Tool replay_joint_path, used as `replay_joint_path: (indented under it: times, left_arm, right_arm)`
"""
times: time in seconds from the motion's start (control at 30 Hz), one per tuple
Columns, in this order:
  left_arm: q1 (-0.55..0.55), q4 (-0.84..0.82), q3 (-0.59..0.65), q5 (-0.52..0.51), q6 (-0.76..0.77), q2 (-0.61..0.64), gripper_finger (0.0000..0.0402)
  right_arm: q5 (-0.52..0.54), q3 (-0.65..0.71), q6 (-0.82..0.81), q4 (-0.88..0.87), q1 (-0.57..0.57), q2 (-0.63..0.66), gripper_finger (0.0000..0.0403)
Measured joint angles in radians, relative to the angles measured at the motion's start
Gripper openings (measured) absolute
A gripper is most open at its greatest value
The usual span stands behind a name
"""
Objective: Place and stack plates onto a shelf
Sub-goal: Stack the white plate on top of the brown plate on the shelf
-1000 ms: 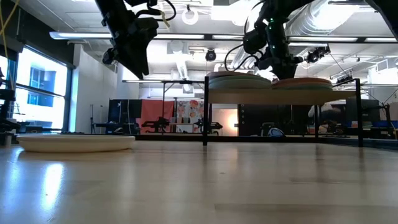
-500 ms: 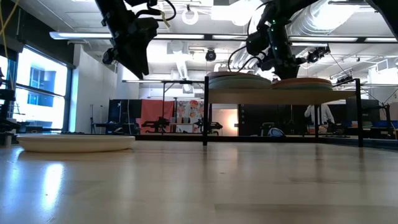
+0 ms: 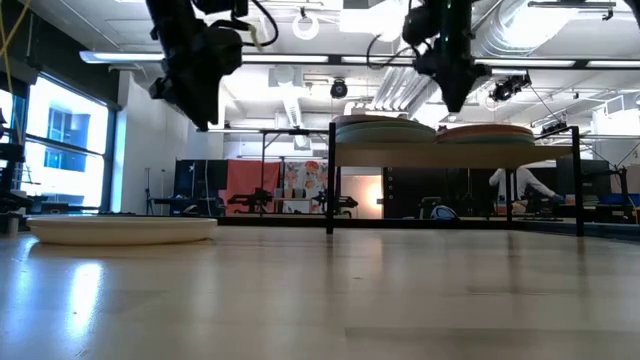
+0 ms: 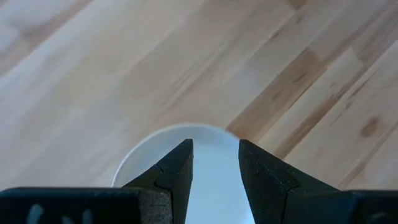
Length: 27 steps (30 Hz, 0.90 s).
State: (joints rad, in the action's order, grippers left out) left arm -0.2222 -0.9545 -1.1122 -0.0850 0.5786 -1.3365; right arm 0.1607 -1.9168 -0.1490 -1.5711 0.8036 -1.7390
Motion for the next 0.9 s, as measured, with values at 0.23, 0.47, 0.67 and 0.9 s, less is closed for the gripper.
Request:
replay_joint_path:
  times: [0.23,0.47,0.67,0.9]
  left_arm:
    - [0.033,-0.072,0.0,0.016,0.073,0.0,0.0117]
    - [0.12,-0.072,0.001,0.067,0.052,0.0,0.0117]
    - [0.212,-0.072,0.001,0.067,0.069,0.0,0.0117]
    - [0.317,0.0,0.054,0.065,0.129,-0.001,0.0117]
  right_arm:
    - [-0.066,-0.003,-0.093,0.0,-0.095,0.06,0.006]
    - [-0.067,-0.003,-0.184,0.0,-0.23,0.077,0.006]
    - [-0.068,-0.003,-0.286,0.0,-0.33,0.077,0.006]
    - [-0.11,-0.003,-0.407,0.0,-0.456,0.077,0.006]
